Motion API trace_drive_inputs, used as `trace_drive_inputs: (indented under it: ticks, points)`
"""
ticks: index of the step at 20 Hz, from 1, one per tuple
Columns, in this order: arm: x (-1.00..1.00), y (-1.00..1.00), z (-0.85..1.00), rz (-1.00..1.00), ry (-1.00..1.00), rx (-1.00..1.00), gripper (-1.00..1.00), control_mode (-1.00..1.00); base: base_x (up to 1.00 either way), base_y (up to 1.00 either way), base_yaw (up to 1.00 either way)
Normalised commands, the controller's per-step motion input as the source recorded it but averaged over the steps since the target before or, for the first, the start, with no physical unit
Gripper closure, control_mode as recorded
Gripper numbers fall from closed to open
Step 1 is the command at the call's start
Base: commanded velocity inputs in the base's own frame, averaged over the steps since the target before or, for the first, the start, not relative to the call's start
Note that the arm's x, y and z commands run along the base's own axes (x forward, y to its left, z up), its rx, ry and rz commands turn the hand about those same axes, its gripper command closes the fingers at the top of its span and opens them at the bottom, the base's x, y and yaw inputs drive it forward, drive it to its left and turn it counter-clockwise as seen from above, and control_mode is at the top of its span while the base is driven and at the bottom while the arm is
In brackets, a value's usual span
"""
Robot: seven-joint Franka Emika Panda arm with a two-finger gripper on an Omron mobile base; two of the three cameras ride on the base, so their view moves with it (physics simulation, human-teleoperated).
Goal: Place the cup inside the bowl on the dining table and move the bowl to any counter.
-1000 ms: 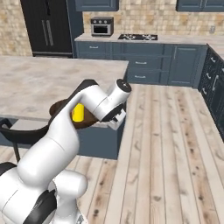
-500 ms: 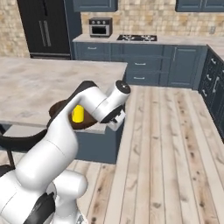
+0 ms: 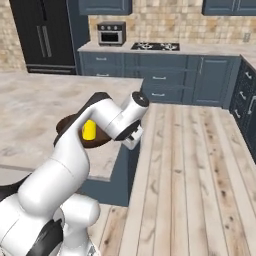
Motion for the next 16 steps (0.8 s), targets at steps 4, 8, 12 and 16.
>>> trace_drive_inputs:
  ticks: [4,8,12,16]
  points:
    - [0.00,0.00,0.00,0.00,0.00,0.00,1.00,1.00,0.66,-0.44,0.02]
    - [0.00,0.00,0.00,0.00,0.00,0.00,1.00,1.00,0.69,-0.87,0.05]
    - [0.00,0.00,0.00,0.00,0.00,0.00,1.00,1.00,0.47,-1.00,0.12]
    - [0.00,0.00,0.00,0.00,0.00,0.00,1.00,1.00,0.28,-1.00,0.14]
